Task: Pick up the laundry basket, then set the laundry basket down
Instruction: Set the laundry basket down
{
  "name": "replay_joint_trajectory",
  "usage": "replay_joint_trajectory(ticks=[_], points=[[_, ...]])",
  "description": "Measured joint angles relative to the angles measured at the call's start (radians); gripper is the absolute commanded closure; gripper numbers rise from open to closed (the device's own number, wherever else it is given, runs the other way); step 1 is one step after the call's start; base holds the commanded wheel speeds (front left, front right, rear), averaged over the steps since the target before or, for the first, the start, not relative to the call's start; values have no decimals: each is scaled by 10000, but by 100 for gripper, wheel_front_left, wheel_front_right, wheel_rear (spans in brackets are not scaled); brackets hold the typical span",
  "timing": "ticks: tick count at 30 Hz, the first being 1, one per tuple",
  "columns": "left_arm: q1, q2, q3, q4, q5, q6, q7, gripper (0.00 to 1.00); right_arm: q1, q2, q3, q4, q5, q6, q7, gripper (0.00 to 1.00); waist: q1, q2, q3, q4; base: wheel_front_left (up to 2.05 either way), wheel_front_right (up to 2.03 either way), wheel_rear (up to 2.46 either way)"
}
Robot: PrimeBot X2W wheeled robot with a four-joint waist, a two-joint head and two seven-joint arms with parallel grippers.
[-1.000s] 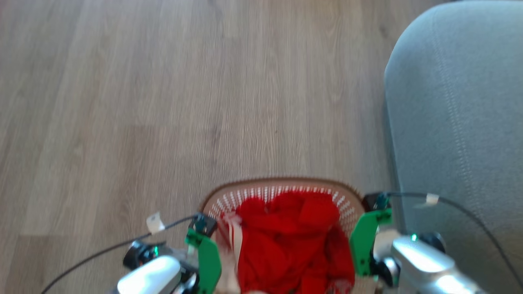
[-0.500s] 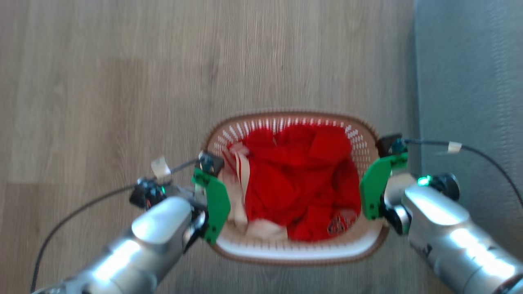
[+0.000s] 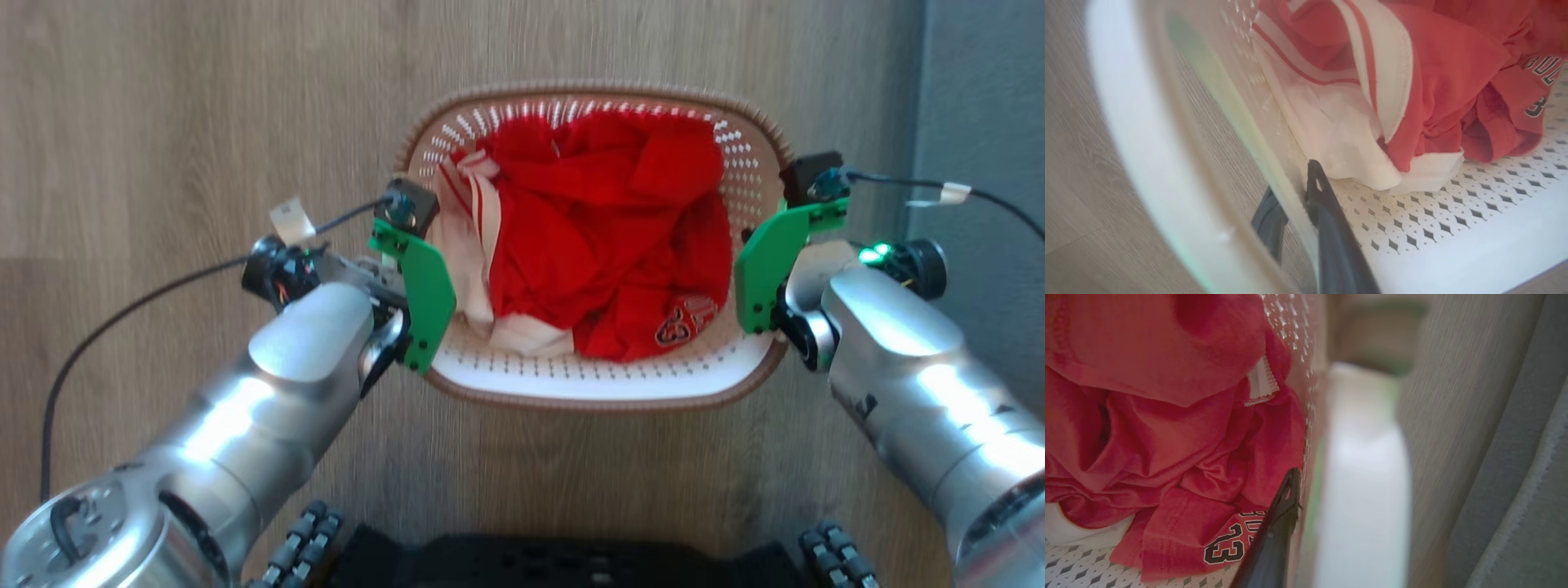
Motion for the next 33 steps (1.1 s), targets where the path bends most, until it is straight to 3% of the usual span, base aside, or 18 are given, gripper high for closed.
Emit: replay_joint_trajectory(ticks=[7,23,24,25,26,27,28,33], points=[[-514,0,-134,-10,-259,8,56,100,-477,96,12,393,2,0,-267,100,0,1,962,-9,0,0,0],[-585,6,-447,-238,-991,397,-35,100,-834,174,330,988,82,2,-497,100,-1,1,1553,100,0,0,0],[-584,2,-462,-249,-1003,433,-35,85,-836,190,339,1024,82,4,-497,100,-2,1,1554,111,0,0,0],[-584,2,-485,-257,-1035,451,-42,53,-841,198,347,1060,92,4,-502,95,-2,1,1552,122,0,0,0],[-583,2,-569,-278,-1028,506,-50,4,-865,201,376,1124,90,4,-593,64,-2,1,1550,130,0,0,0],[-573,-6,-683,-326,-1018,516,-73,0,-918,201,437,1193,52,4,-740,22,-2,1,1545,138,0,0,0],[-551,-44,-696,-395,-1020,533,-140,0,-987,203,529,1267,-17,4,-809,0,-2,1,1541,148,0,0,0],[-648,-257,-696,-569,-1014,798,-132,0,-1089,288,600,1498,-44,4,-853,0,-2,1,1540,193,0,0,0]])
